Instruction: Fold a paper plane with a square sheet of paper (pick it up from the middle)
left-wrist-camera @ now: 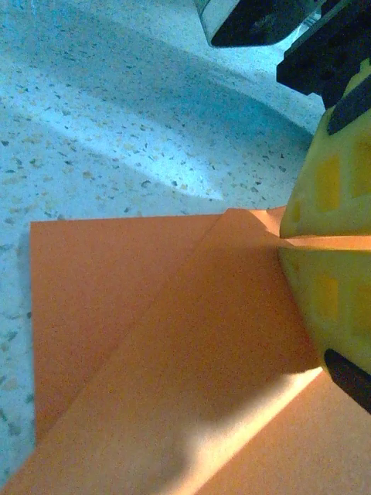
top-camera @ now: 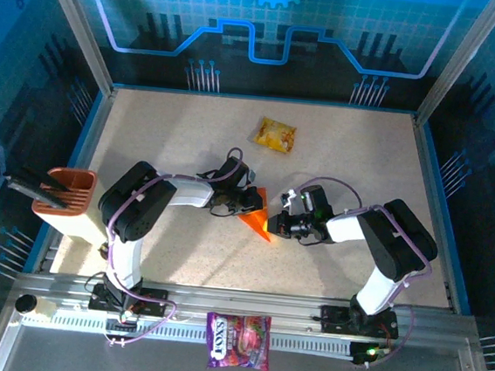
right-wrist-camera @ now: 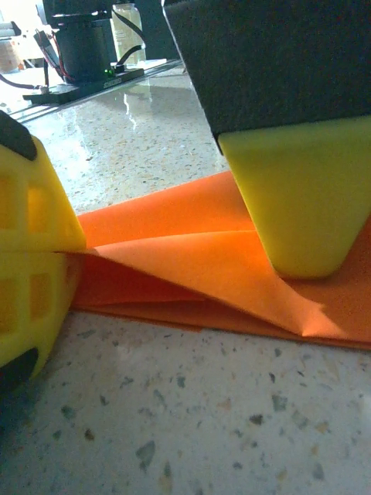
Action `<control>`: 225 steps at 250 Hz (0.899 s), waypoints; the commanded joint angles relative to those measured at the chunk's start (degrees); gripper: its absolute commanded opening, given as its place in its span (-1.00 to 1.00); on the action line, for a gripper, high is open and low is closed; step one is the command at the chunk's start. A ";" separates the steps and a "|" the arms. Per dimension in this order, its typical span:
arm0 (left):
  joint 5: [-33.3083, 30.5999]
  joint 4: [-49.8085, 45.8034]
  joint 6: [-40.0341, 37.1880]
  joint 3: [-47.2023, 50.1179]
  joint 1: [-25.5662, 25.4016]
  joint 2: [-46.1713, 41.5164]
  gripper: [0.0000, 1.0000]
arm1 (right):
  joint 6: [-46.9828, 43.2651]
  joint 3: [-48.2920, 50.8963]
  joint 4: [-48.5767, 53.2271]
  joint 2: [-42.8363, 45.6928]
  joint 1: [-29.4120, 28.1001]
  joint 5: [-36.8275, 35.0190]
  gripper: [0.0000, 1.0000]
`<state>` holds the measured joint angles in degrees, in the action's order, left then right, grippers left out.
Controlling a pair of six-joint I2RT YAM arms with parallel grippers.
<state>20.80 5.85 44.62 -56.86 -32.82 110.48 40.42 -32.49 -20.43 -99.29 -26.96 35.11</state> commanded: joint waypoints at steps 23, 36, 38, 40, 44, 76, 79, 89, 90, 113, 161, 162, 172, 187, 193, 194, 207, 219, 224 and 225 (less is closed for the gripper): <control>-1.96 -3.97 -2.06 0.09 -0.23 2.09 -0.76 | -1.75 1.38 9.87 -2.98 -0.03 -3.92 -1.00; -1.92 -3.94 -2.26 0.19 -0.14 2.32 -0.76 | -1.77 1.28 10.05 -2.58 -0.02 -3.87 -1.00; -1.84 -3.94 -2.26 0.18 -0.14 2.38 -0.76 | -1.76 1.29 10.05 -2.60 -0.02 -3.86 -0.99; -1.82 -3.90 -2.26 0.22 -0.14 2.49 -0.76 | -1.82 1.27 10.05 -2.59 -0.02 -3.83 -0.99; -1.76 -3.83 -2.33 0.10 -0.05 2.61 -0.76 | -1.84 1.21 10.14 -2.50 -0.11 -3.75 -0.99; -2.21 -4.77 -2.96 -0.20 -0.14 3.03 -0.76 | -2.35 0.61 11.70 -1.91 -0.12 -3.57 -0.93; -2.34 -4.79 -2.99 -0.11 -0.14 3.00 -0.76 | -2.37 0.59 11.83 -1.80 -0.19 -3.57 -0.92; -2.58 -4.66 -2.99 0.25 -0.10 3.02 -0.76 | -2.44 0.58 12.22 -1.41 -0.15 -3.60 -0.91; -2.59 -4.68 -3.02 0.30 -0.12 3.05 -0.76 | -2.45 0.63 12.24 -1.34 -0.18 -3.58 -0.91; -2.44 -4.58 -3.01 0.61 -0.05 3.73 -0.76 | -2.45 0.61 12.58 -0.59 -0.27 -3.41 -0.82; -3.20 -4.64 -3.17 1.58 0.03 3.60 -0.76 | -2.63 0.77 13.93 1.26 -0.68 -3.37 -0.68; -3.16 -4.63 -3.24 1.62 0.03 3.61 -0.76 | -2.58 0.77 13.97 1.32 -0.70 -3.33 -0.68; -3.16 -4.79 -3.39 1.49 0.08 3.65 -0.76 | -2.70 0.93 14.30 1.83 -0.73 -3.47 -0.68; -3.17 -5.08 -3.65 1.36 0.12 3.78 -0.76 | -2.84 1.24 14.83 2.35 -0.73 -3.42 -0.67; -3.27 -5.08 -3.67 1.40 0.12 3.74 -0.76 | -3.10 1.20 15.12 2.52 -0.73 -3.43 -0.67; -3.29 -5.07 -3.67 1.40 0.12 3.71 -0.76 | -3.13 1.20 15.13 2.56 -0.73 -3.45 -0.67; -3.34 -4.96 -3.58 1.67 0.12 3.70 -0.76 | -3.58 1.37 16.05 2.97 -0.73 -3.51 -0.67; -3.23 -4.95 -3.58 1.78 0.12 3.77 -0.76 | -3.83 1.81 16.47 3.37 -0.75 -3.92 -0.67; -3.22 -4.91 -3.58 1.78 0.12 3.75 -0.76 | -3.93 1.96 16.56 3.49 -0.73 -4.02 -0.68; -3.22 -4.89 -3.66 1.76 0.12 3.81 -0.76 | -3.94 1.97 16.56 3.53 -0.73 -4.01 -0.68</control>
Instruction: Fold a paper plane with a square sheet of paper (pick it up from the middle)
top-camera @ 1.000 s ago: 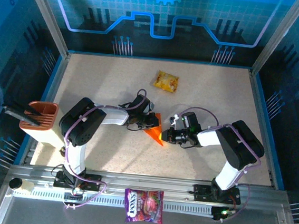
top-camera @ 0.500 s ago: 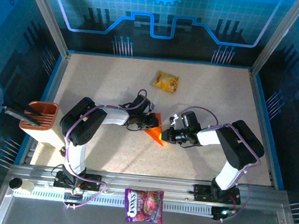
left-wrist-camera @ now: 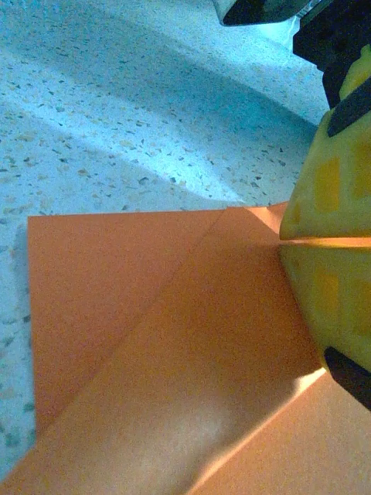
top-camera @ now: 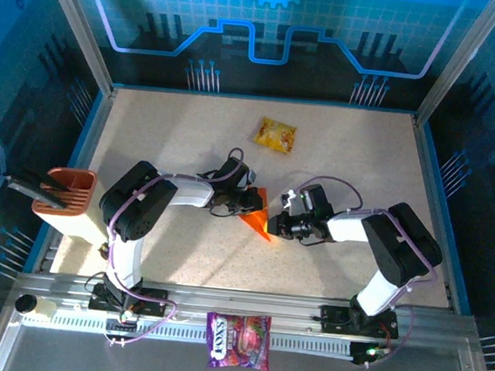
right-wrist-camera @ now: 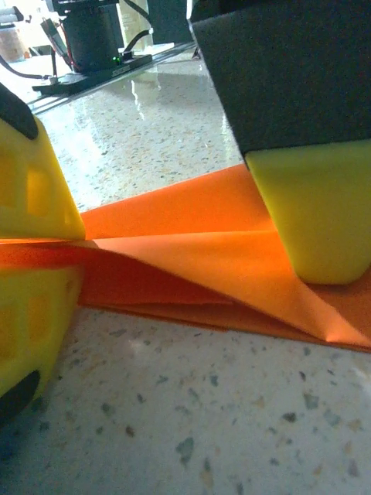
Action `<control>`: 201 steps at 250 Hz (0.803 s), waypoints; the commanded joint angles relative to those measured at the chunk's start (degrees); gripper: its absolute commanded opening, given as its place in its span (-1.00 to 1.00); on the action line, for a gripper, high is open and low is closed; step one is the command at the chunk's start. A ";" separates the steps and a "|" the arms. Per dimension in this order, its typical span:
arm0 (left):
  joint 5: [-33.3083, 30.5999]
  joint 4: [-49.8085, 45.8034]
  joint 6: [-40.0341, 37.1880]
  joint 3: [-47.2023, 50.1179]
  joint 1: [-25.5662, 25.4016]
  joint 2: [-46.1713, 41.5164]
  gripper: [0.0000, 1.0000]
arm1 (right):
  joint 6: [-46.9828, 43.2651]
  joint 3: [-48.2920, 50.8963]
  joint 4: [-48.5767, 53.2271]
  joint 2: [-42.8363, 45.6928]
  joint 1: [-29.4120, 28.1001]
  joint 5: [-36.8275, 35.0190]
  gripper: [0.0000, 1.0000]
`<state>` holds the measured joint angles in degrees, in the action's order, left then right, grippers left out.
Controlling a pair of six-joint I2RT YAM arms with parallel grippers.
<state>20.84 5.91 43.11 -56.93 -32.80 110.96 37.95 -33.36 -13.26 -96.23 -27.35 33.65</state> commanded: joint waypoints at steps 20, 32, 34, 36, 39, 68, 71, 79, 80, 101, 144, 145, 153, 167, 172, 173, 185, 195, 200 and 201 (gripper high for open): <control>-3.26 -4.93 -2.07 1.77 0.10 3.39 -0.76 | -1.82 3.04 9.66 0.49 -0.30 -2.16 -0.72; -3.35 -4.90 -1.98 1.77 0.10 3.39 -0.76 | -1.83 3.32 9.33 0.21 -0.42 -1.60 -0.77; -3.28 -4.82 -2.02 1.74 0.10 3.34 -0.76 | -1.77 3.33 9.26 0.13 -0.42 -1.60 -0.77; -3.27 -4.89 -1.99 1.78 0.10 3.38 -0.76 | -1.75 3.38 9.29 0.13 -0.42 -1.58 -0.77; -3.25 -4.82 -1.98 1.73 0.12 3.39 -0.76 | -1.74 3.39 9.26 0.03 -0.42 -1.59 -0.78; -3.18 -4.94 -1.98 1.47 0.10 3.46 -0.76 | -1.38 3.99 8.67 -0.45 -0.41 -1.51 -0.83; -3.17 -4.96 -1.98 1.47 0.12 3.55 -0.76 | -1.37 4.09 8.75 -0.45 -0.43 -1.54 -0.83; -3.18 -4.97 -1.98 1.47 0.06 3.56 -0.77 | -1.38 4.18 8.77 -0.41 -0.40 -1.64 -0.83; -3.18 -5.00 -1.98 1.47 0.08 3.56 -0.76 | -1.39 4.18 8.82 -0.43 -0.41 -1.61 -0.83; -3.17 -5.03 -2.09 1.41 0.10 3.55 -0.77 | -1.39 4.19 9.37 0.09 -0.50 -1.32 -0.77; -3.17 -4.99 -2.09 1.47 0.10 3.56 -0.77 | -2.07 4.27 12.06 3.14 -0.86 -1.60 -0.74; -3.17 -4.97 -2.08 1.47 0.10 3.56 -0.77 | -2.08 4.27 12.09 3.14 -0.86 -1.58 -0.74; -3.17 -4.88 -2.02 1.55 0.10 3.65 -0.77 | -2.28 4.36 12.32 3.39 -0.94 -1.48 -0.78; -3.00 -4.81 -1.94 1.52 0.10 3.74 -0.77 | -2.52 4.45 12.32 3.32 -1.10 -1.00 -0.85; -2.90 -4.80 -1.98 1.47 0.10 3.78 -0.77 | -2.61 4.45 12.23 3.13 -1.19 -0.85 -0.88; -2.91 -4.78 -1.98 1.47 0.10 3.80 -0.77 | -2.66 4.45 12.22 3.05 -1.20 -0.86 -0.88; -2.81 -4.81 -2.01 1.38 0.10 3.83 -0.77 | -2.71 4.36 12.19 2.43 -1.46 -0.71 -0.91; -2.88 -4.78 -2.00 1.38 0.10 3.78 -0.77 | -2.70 4.29 11.94 1.75 -1.69 -0.56 -0.93; -2.82 -4.78 -1.98 1.43 0.10 3.68 -0.77 | -2.70 4.28 11.71 1.37 -1.91 -0.49 -0.93; -2.82 -4.82 -1.98 1.41 0.10 3.71 -0.77 | -2.71 4.28 11.65 1.34 -1.91 -0.42 -0.93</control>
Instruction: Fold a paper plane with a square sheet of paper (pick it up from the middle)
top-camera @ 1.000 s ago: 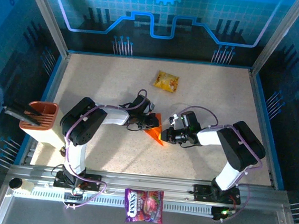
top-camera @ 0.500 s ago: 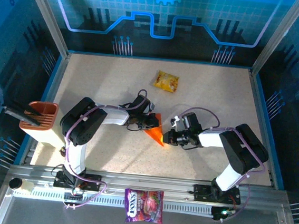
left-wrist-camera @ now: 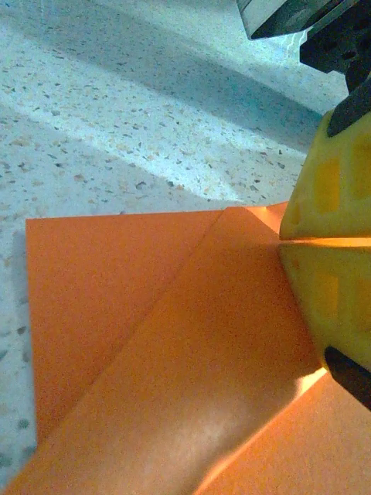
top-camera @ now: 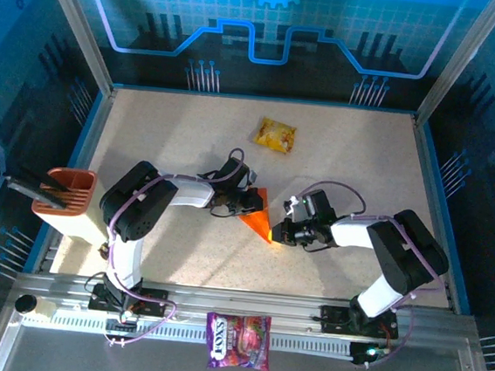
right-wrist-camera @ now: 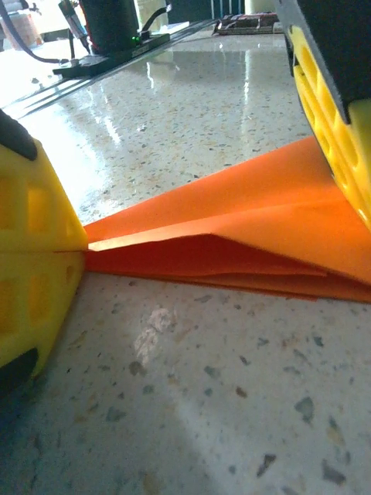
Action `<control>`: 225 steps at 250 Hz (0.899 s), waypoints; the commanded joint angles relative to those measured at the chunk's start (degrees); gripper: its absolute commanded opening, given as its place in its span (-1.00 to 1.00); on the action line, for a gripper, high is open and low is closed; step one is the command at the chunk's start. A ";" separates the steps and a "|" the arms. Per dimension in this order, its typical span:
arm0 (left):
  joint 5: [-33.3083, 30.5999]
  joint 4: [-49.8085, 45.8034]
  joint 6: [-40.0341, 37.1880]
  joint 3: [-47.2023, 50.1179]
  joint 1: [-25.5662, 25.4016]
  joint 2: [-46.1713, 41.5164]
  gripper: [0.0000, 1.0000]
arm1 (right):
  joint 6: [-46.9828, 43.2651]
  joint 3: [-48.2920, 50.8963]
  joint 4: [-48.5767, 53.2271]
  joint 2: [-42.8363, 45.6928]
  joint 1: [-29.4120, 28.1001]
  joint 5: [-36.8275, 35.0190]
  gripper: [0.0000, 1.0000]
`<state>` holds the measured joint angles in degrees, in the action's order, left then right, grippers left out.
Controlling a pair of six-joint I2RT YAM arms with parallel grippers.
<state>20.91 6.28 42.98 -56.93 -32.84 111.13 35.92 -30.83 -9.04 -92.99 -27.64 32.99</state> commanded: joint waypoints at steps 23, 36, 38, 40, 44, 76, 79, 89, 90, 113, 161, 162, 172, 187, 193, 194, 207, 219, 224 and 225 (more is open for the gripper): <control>-3.00 -5.26 -1.82 1.31 0.11 3.49 -0.77 | -0.68 1.62 7.49 -3.35 -2.06 0.07 -0.93; -3.00 -5.33 -1.76 1.29 0.14 3.48 -0.77 | -0.74 1.47 7.85 -3.45 -2.07 -0.17 -0.90; -2.98 -5.32 -1.76 1.34 0.14 3.48 -0.77 | -0.74 1.47 7.93 -3.41 -2.07 -0.16 -0.89; -2.93 -5.34 -1.78 1.30 0.14 3.50 -0.77 | -0.80 1.47 8.04 -3.36 -2.07 -0.17 -0.88; -2.93 -5.37 -1.70 1.35 0.13 3.48 -0.77 | -0.85 1.47 8.29 -3.19 -2.06 -0.28 -0.87; -3.17 -5.44 -1.94 1.56 0.15 3.30 -0.77 | -1.78 0.74 11.31 -0.38 -2.12 -1.30 -0.77; -3.21 -5.41 -1.95 1.56 0.14 3.31 -0.77 | -1.94 0.62 11.59 -0.26 -2.10 -1.35 -0.76; -3.16 -5.54 -1.94 1.57 0.15 3.35 -0.77 | -2.37 0.29 12.47 0.20 -2.07 -1.28 -0.75; -3.16 -5.52 -1.94 1.56 0.15 3.32 -0.77 | -2.40 0.27 12.51 0.23 -2.07 -1.32 -0.75; -3.15 -5.41 -1.96 1.78 0.18 3.30 -0.77 | -2.74 0.07 12.99 -0.02 -2.18 -0.80 -0.77; -3.24 -5.63 -1.72 1.67 0.23 3.30 -0.77 | -3.27 -0.04 13.99 -1.60 -2.45 -1.19 -0.95; -3.24 -5.60 -1.74 1.65 0.23 3.30 -0.77 | -3.29 -0.07 13.97 -1.59 -2.48 -1.23 -0.94; -3.32 -5.63 -1.74 1.73 0.32 3.35 -0.77 | -3.31 -0.15 14.39 -1.20 -2.59 -1.67 -0.88; -3.31 -5.74 -1.76 1.57 0.23 3.30 -0.77 | -3.43 -0.27 15.28 -0.21 -2.60 -1.98 -0.83; -3.27 -5.69 -1.74 1.58 0.27 3.26 -0.77 | -3.54 -0.28 15.65 0.22 -2.59 -2.09 -0.82; -3.26 -5.72 -1.75 1.57 0.21 3.28 -0.77 | -3.56 -0.33 15.73 0.29 -2.59 -2.07 -0.81; -3.33 -5.85 -1.84 1.56 0.19 3.31 -0.77 | -3.65 -0.24 16.30 1.17 -2.60 -2.33 -0.80; -3.33 -5.84 -1.84 1.56 0.23 3.30 -0.77 | -3.67 -0.01 16.60 1.71 -2.55 -2.42 -0.80; -3.38 -5.87 -1.85 1.56 0.23 3.35 -0.77 | -3.74 0.14 16.60 1.76 -2.59 -2.40 -0.82; -3.40 -5.90 -1.80 1.60 0.19 3.32 -0.77 | -3.75 0.15 16.60 1.76 -2.60 -2.36 -0.82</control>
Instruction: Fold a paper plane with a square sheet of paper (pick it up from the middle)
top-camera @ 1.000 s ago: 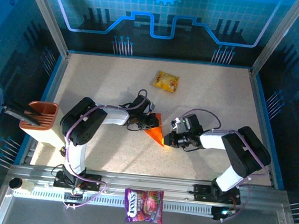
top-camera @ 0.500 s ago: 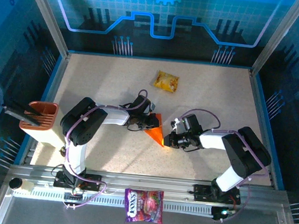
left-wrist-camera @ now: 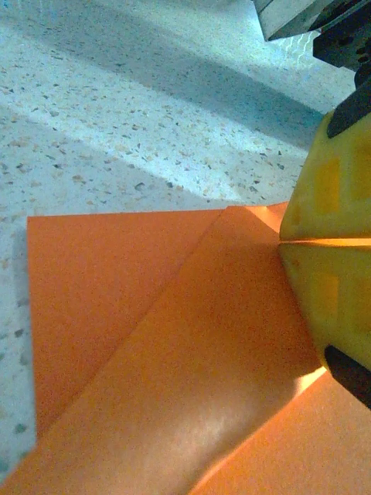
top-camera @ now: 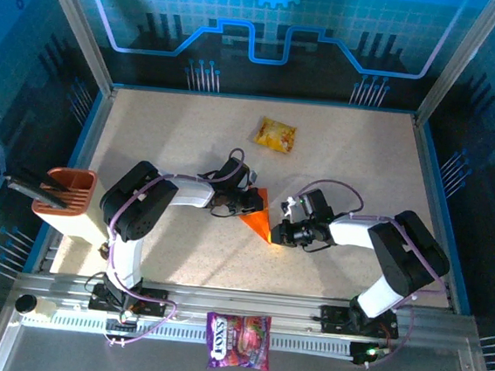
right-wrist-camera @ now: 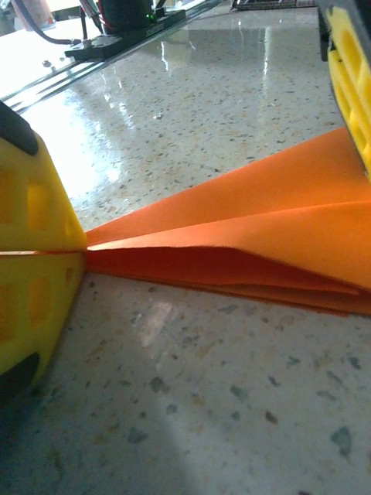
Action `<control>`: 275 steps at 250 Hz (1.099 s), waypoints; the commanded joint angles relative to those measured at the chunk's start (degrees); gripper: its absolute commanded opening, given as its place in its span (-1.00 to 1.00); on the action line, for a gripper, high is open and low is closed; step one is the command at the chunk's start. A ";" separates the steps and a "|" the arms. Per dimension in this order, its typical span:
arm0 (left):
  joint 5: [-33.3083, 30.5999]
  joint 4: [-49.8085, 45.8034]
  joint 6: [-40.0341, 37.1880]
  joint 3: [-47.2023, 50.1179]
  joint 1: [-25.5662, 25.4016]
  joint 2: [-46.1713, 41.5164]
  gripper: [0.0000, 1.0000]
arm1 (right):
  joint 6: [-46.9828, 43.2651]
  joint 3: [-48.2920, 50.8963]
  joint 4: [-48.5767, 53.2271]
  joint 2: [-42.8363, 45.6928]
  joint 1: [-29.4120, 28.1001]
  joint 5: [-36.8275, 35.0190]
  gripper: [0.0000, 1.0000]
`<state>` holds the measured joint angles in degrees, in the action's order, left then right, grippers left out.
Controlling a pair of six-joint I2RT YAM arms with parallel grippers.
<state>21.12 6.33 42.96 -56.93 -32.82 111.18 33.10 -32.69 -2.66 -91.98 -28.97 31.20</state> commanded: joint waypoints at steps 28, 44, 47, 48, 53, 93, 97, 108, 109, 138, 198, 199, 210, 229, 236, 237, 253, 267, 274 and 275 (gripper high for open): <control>-3.55 -5.81 -1.77 1.55 0.21 3.35 -0.77 | -1.23 2.63 9.16 -0.35 -1.25 0.70 -1.00; -3.59 -5.63 -1.74 1.64 0.21 3.34 -0.78 | -1.75 2.56 8.41 -1.14 -1.26 2.11 -1.00; -3.55 -5.65 -1.74 1.69 0.21 3.35 -0.77 | -1.81 2.48 8.45 -1.13 -1.26 2.26 -1.00; -3.55 -5.64 -1.74 1.67 0.21 3.39 -0.77 | -1.81 2.42 8.45 -1.11 -1.26 2.27 -1.00; -3.46 -5.54 -1.78 1.69 0.22 3.43 -0.78 | -1.81 2.31 8.60 -0.89 -1.26 2.23 -1.00; -3.46 -5.63 -1.82 1.87 0.21 3.26 -0.78 | -2.60 -0.08 13.68 4.19 -0.78 -2.34 -0.72; -3.44 -5.62 -1.83 1.84 0.21 3.26 -0.78 | -2.60 -0.22 13.88 4.77 -0.59 -2.40 -0.70; -3.46 -5.64 -1.83 1.89 0.18 3.26 -0.78 | -2.33 -0.43 14.12 6.56 -0.13 -2.38 -0.66; -3.46 -5.63 -1.83 1.90 0.19 3.30 -0.78 | -2.33 -0.44 14.15 6.73 -0.13 -2.38 -0.66; -3.24 -5.45 -1.92 1.90 0.21 3.28 -0.78 | -1.77 -1.44 14.77 11.14 0.99 -2.80 -0.62; -3.20 -5.30 -2.00 1.99 0.20 3.35 -0.78 | -1.99 -6.72 10.84 7.70 1.40 4.23 -1.00; -3.20 -5.29 -2.05 1.99 0.21 3.35 -0.78 | -1.95 -6.92 10.79 7.48 1.35 4.27 -1.00; -3.11 -5.28 -1.98 1.98 0.21 3.43 -0.78 | -1.65 -8.55 10.25 5.58 0.41 3.74 -1.00; -3.04 -5.10 -1.71 1.91 0.21 3.42 -0.78 | -0.82 -11.20 9.99 1.94 -1.22 1.43 -1.00; -3.11 -5.04 -1.80 1.92 0.23 3.39 -0.78 | -0.43 -12.23 10.62 0.47 -1.83 0.52 -1.00; -3.11 -5.02 -1.73 1.91 0.22 3.41 -0.78 | -0.42 -12.45 10.68 0.26 -1.90 0.43 -1.00; -3.02 -5.04 -1.80 1.82 0.22 3.52 -0.78 | -0.25 -14.67 11.14 -2.83 -3.36 -0.72 -1.00; -3.11 -5.15 -1.82 1.82 0.21 3.53 -0.78 | -0.06 -16.01 11.61 -4.79 -4.52 -2.28 -1.00; -3.11 -5.12 -1.73 1.83 0.21 3.46 -0.78 | -0.01 -16.62 11.68 -5.65 -5.03 -2.59 -1.00; -3.11 -5.11 -1.73 1.82 0.21 3.45 -0.78 | -0.03 -16.66 11.69 -5.74 -5.08 -2.66 -1.00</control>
<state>21.41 6.35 42.96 -56.90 -32.86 111.24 32.16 -46.74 7.66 -94.17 -31.62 30.94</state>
